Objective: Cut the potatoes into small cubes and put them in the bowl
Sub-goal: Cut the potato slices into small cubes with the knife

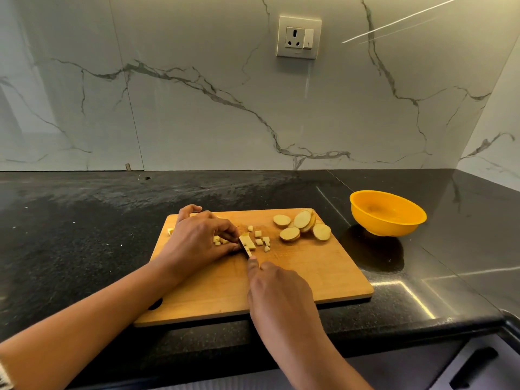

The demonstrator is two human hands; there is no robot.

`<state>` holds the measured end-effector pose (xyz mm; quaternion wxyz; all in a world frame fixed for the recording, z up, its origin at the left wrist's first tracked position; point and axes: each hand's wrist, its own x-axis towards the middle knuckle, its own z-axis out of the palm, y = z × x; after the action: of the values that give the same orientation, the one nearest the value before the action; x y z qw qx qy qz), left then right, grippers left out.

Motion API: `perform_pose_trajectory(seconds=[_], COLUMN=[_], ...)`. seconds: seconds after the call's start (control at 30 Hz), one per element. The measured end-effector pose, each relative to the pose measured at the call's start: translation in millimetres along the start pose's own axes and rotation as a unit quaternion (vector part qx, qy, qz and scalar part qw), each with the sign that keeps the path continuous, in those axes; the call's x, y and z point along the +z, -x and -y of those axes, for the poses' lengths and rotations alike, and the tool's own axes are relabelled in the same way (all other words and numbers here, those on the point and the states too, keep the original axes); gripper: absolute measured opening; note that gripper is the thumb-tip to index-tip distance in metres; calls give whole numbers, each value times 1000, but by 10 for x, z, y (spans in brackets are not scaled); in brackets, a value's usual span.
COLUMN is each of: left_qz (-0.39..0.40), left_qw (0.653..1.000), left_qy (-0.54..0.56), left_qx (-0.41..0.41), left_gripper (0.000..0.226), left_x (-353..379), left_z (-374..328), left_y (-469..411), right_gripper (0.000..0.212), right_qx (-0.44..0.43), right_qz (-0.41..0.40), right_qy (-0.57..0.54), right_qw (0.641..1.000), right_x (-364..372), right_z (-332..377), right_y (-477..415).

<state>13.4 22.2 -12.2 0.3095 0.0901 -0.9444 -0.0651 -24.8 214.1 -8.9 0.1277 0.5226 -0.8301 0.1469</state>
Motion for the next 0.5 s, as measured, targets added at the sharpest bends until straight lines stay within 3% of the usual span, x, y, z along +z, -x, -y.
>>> perform_pose_trajectory(seconds=[0.13, 0.33, 0.5], left_qz=[8, 39, -15], left_qw=[1000, 998, 994], left_qy=[10, 46, 38], left_qx=[-9, -8, 97], left_gripper=[38, 78, 58], left_x=[-12, -65, -81], left_z=[11, 76, 100], left_y=[-8, -6, 3], right_gripper=[50, 55, 58], right_qx=[-3, 16, 18], right_qz=[-2, -102, -128], right_qy=[3, 31, 15], right_qw=[1000, 994, 991], right_x=[-74, -53, 19], right_z=[-88, -224, -364], right_y=[236, 269, 243])
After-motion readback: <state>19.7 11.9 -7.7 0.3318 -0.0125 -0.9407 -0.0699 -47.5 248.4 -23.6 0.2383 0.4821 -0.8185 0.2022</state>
